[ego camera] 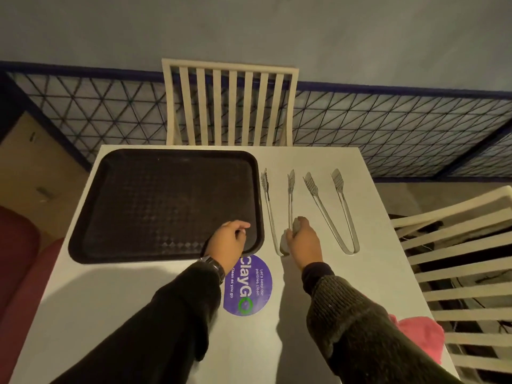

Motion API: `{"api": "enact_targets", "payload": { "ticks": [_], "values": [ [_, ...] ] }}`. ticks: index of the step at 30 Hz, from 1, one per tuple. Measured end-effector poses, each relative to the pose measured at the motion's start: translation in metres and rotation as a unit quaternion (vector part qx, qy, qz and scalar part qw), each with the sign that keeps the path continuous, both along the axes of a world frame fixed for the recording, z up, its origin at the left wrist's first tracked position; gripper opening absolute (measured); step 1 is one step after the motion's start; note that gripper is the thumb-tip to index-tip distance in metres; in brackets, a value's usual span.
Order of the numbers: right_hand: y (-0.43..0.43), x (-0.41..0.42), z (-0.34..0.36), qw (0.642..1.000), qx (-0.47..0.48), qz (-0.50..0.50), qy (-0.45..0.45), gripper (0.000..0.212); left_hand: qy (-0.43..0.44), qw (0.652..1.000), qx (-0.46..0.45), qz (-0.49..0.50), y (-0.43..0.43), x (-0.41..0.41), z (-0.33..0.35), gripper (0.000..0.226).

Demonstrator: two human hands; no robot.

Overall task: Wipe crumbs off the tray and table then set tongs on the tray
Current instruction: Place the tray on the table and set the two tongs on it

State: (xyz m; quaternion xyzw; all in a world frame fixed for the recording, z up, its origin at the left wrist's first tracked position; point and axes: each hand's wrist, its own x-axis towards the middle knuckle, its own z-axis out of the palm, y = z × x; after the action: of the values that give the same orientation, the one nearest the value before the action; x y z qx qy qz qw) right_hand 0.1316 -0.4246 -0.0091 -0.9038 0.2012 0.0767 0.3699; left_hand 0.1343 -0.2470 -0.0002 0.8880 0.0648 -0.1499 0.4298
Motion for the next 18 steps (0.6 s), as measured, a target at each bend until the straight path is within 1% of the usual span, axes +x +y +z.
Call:
{"api": "enact_targets", "payload": {
  "ticks": [2, 4, 6, 7, 9, 11, 14, 16, 18],
  "values": [
    [0.0, 0.002, -0.004, 1.0, -0.013, 0.028, 0.002, 0.029, -0.017, 1.0, 0.006, 0.017, 0.014, 0.006, 0.001, 0.03],
    [0.001, 0.003, -0.007, 0.999, -0.011, 0.047, -0.004, 0.039, -0.036, 0.998, 0.014, 0.05, 0.039, 0.012, 0.002, 0.03],
    [0.003, -0.001, -0.008, 0.998, -0.012, 0.054, -0.014, 0.043, -0.061, 0.993, 0.036, 0.093, 0.077, 0.017, 0.003, 0.03],
    [0.004, -0.004, -0.008, 0.998, -0.018, 0.056, -0.018, 0.043, -0.074, 0.989, 0.063, 0.112, 0.1, 0.021, 0.003, 0.03],
    [0.003, -0.012, -0.005, 0.997, -0.034, 0.058, -0.031, 0.045, -0.091, 0.975, 0.148, 0.14, 0.146, 0.027, 0.001, 0.03],
    [0.006, -0.022, -0.004, 0.996, -0.039, 0.058, -0.05, 0.047, -0.081, 0.951, 0.228, 0.19, 0.192, 0.025, -0.003, 0.035],
    [0.009, -0.039, 0.001, 0.995, -0.044, 0.064, -0.062, 0.046, -0.035, 0.917, 0.303, 0.258, 0.235, 0.013, -0.016, 0.049],
    [0.016, -0.053, 0.003, 0.996, -0.041, 0.059, -0.059, 0.046, 0.007, 0.903, 0.332, 0.274, 0.254, 0.003, -0.03, 0.055],
    [0.024, -0.066, 0.007, 0.997, -0.037, 0.045, -0.059, 0.046, 0.04, 0.901, 0.328, 0.28, 0.265, 0.0, -0.042, 0.055]
  ]
}}
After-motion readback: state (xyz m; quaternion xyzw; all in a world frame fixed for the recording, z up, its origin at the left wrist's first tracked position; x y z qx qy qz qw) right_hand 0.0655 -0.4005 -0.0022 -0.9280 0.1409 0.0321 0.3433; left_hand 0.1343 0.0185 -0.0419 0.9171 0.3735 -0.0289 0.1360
